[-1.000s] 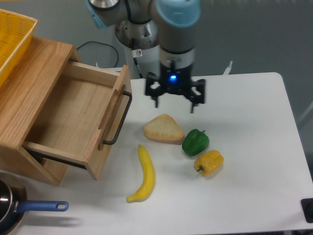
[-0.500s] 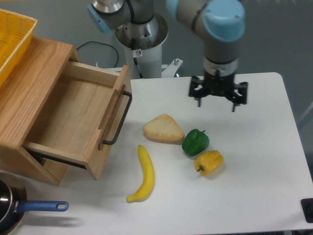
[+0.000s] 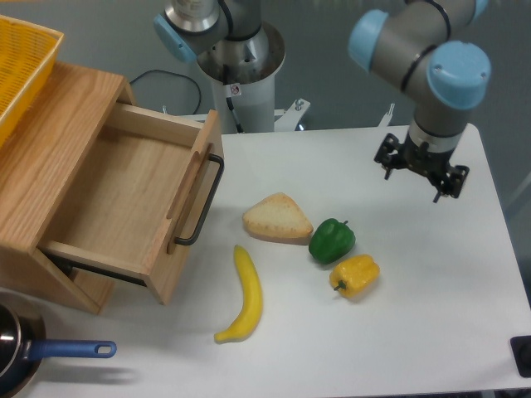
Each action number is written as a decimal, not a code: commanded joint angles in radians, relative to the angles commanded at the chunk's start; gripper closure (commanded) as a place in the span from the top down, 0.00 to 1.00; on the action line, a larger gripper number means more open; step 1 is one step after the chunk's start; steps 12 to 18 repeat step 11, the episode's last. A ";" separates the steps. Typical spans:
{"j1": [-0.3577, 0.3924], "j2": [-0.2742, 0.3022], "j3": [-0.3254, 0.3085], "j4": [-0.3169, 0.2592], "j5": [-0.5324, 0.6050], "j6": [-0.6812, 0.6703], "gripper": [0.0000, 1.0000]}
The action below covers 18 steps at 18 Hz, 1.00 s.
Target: Slide the top drawer open
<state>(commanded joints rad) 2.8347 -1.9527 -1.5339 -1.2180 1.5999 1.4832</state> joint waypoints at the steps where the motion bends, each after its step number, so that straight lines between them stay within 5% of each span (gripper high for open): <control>1: 0.003 -0.008 -0.002 0.002 0.000 0.006 1.00; 18: 0.015 -0.022 0.002 0.005 -0.008 0.066 1.00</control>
